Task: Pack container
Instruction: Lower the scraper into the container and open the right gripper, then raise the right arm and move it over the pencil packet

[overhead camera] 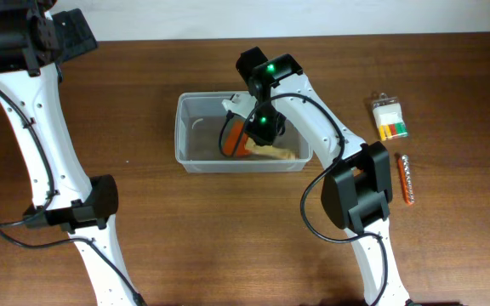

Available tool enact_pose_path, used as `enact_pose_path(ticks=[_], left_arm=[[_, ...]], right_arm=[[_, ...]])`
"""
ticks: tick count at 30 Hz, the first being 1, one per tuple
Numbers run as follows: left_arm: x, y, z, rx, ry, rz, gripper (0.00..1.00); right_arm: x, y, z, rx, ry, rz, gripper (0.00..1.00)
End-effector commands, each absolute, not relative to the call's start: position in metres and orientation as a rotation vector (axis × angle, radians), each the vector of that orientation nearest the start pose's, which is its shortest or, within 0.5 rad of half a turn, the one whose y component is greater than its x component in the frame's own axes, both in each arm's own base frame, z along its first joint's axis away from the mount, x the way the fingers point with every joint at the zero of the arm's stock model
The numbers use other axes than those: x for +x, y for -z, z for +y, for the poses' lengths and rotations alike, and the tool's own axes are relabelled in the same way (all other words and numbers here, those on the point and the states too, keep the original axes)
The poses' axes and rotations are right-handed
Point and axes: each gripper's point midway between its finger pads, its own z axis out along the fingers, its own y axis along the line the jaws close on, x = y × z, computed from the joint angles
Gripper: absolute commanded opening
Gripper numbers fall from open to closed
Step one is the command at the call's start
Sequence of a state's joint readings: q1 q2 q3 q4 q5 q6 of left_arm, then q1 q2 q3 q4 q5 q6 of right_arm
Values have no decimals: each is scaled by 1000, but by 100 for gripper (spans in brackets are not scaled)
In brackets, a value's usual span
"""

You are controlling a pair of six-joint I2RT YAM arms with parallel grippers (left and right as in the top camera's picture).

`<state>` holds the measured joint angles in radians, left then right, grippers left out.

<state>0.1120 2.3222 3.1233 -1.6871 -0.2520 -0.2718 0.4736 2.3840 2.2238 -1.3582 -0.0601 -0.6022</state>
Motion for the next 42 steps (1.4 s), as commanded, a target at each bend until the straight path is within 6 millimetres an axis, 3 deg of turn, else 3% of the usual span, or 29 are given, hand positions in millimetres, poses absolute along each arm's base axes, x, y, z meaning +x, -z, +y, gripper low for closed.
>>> enact_pose_path(ticks=[1, 4, 7, 11, 14, 15, 17, 19, 23, 26, 29, 32, 34, 37, 42], left_arm=[[463, -352, 101, -571, -262, 2333, 99], [463, -352, 101, -571, -262, 2333, 99], [463, -352, 101, -571, -262, 2333, 99], [463, -352, 101, -571, -262, 2333, 99], [463, -352, 101, -571, -262, 2333, 99], [463, -352, 101, -571, -262, 2333, 99], [463, -352, 101, -571, -262, 2333, 99], [463, -352, 101, -571, -262, 2333, 99], [463, -352, 101, -571, -262, 2333, 99], [463, -352, 101, -571, -262, 2333, 99], [463, -352, 101, -571, -262, 2333, 99], [463, -352, 101, -571, -262, 2333, 99], [463, -352, 101, -571, -262, 2333, 99], [463, -352, 101, -571, -262, 2333, 99], [463, -352, 101, -571, -262, 2333, 99]], right_arm=[[419, -71, 227, -1568, -114, 2650, 50], [420, -78, 227, -1555, -115, 2649, 51], [421, -101, 228, -1542, -112, 2626, 54], [429, -163, 230, -1445, -100, 2544, 60], [432, -218, 225, -1350, -90, 2460, 72], [431, -238, 219, -1315, -81, 2432, 99], [427, -276, 200, -1187, -66, 2414, 99], [434, -302, 176, -938, -37, 2441, 99], [436, -338, 126, -652, -36, 2446, 99], [436, -352, 87, -457, -30, 2459, 99], [431, -355, 45, -314, -3, 2492, 99], [423, -337, -3, -185, 41, 2593, 99], [420, -312, -29, -109, 51, 2685, 99], [411, -270, -53, -40, 43, 2836, 99], [388, -207, -68, -15, 3, 3055, 99]])
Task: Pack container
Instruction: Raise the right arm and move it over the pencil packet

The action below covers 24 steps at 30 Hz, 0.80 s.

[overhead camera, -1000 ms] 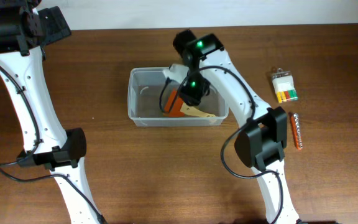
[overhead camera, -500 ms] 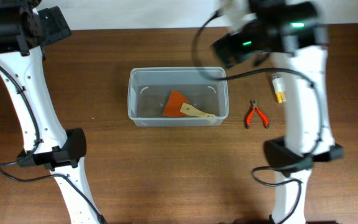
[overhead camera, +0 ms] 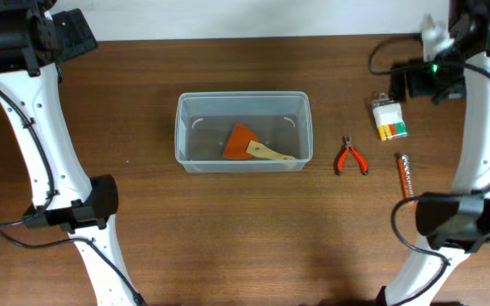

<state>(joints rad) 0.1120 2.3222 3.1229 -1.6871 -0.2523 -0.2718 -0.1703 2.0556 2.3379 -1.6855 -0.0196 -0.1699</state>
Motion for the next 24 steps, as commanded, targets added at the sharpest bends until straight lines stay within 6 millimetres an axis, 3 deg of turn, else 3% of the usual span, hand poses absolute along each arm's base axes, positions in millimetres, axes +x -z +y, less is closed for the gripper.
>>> enact_pose_path(ticks=[1, 6, 8, 11, 24], left_arm=[[463, -352, 101, -571, -262, 2333, 99], [463, -352, 101, -571, -262, 2333, 99], [463, -352, 101, -571, -262, 2333, 99], [463, -352, 101, -571, -262, 2333, 99], [463, -352, 101, -571, -262, 2333, 99]], right_arm=[[385, -195, -70, -22, -4, 3084, 99], [386, -159, -80, 2, -14, 3115, 99], [386, -153, -80, -66, -16, 3119, 99], [390, -151, -81, -140, -9, 3102, 99], [443, -152, -98, -87, 115, 2916, 100]])
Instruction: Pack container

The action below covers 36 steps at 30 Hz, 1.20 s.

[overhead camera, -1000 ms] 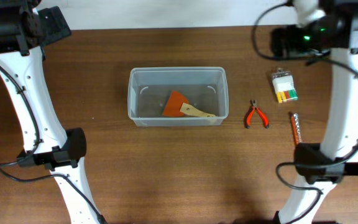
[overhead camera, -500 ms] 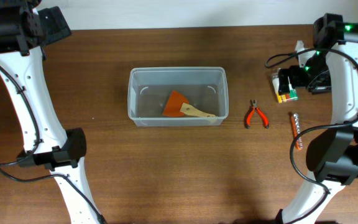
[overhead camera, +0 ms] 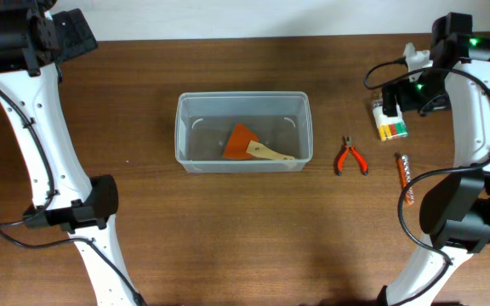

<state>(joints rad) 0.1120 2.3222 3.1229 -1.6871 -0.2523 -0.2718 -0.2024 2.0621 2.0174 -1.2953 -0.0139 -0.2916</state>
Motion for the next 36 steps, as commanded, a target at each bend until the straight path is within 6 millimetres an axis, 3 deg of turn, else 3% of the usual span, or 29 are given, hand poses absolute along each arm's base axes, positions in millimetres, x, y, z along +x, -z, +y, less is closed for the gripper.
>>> enact_pose_path(ticks=[1, 10, 14, 18, 22, 36], left_arm=[[463, -352, 101, -571, -262, 2333, 99], [463, -352, 101, -571, -262, 2333, 99], [463, -352, 101, -571, -262, 2333, 99], [463, -352, 101, -571, -262, 2333, 99], [463, -352, 101, -571, -262, 2333, 99], [463, -352, 101, -571, -262, 2333, 99]], right_arm=[[445, -152, -99, -81, 114, 2914, 99], [485, -158, -97, -102, 126, 2859, 99], [498, -142, -99, -87, 114, 2878, 99], [494, -104, -90, -115, 72, 2975, 99], [494, -85, -77, -254, 61, 3014, 99], [482, -81, -99, -276, 58, 3052, 99]])
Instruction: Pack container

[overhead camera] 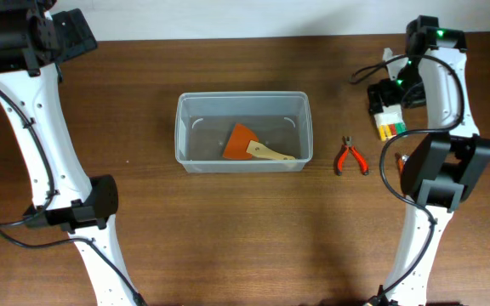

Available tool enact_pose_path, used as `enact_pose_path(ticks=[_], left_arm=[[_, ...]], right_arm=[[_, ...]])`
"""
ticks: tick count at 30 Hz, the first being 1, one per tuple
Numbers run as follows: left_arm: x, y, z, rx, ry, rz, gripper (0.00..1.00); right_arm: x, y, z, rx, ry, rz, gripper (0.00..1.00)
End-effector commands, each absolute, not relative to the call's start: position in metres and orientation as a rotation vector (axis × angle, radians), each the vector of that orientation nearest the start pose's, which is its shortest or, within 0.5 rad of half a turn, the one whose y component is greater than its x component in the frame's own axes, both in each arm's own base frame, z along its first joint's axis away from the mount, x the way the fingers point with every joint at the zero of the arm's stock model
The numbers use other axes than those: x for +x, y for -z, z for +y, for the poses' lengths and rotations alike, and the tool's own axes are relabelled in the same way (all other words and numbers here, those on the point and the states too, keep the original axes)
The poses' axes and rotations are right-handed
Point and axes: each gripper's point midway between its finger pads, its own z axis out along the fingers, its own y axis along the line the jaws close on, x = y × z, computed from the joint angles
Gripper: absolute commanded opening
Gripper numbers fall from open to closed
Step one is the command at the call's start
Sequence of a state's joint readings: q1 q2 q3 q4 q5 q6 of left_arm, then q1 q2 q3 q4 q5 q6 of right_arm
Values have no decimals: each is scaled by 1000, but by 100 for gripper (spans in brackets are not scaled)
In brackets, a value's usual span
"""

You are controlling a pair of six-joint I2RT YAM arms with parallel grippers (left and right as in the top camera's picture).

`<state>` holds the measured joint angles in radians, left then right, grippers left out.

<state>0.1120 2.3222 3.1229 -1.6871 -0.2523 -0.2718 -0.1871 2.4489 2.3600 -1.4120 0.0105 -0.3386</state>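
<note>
The clear plastic container [243, 100] stands mid-table, and inside it lies an orange spatula [243, 140] with a wooden handle. To its right on the wood are red-handled pliers [350, 158]. Farther right is a pack of coloured markers [390, 129]. My right gripper [384, 92] hangs over the pack's far end, and the overhead view does not show how its fingers stand. A thin red and silver tool [401, 161] is mostly hidden behind the right arm. My left arm [11, 34] sits at the far left corner with its fingers unclear.
The left arm's white links [45, 161] run down the table's left side. The right arm's black joint [436, 170] and links cover the right edge. The table's back edge lies just beyond the right gripper.
My right gripper has shifted a little left and back, staying over the marker pack's far end. The right arm's lower links now stand farther left. The pack, pliers and spatula lie as before.
My right gripper was first down in the container at the orange spatula. Then the spatula lay alone in the container with the gripper at the far right corner. Afterwards the gripper was over the marker pack, where it remains.
</note>
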Motion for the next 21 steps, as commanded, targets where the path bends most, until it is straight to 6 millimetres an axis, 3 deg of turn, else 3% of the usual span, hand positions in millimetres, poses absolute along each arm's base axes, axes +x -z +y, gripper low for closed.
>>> enact_pose_path(ticks=[1, 14, 21], left_arm=[[463, -352, 101, -571, -262, 2333, 99], [463, -352, 101, -571, -262, 2333, 99], [463, -352, 101, -571, -262, 2333, 99]], right_arm=[[482, -81, -99, -293, 58, 3050, 99], [492, -69, -101, -363, 72, 3024, 99], [489, -52, -99, -358, 46, 3061, 99]])
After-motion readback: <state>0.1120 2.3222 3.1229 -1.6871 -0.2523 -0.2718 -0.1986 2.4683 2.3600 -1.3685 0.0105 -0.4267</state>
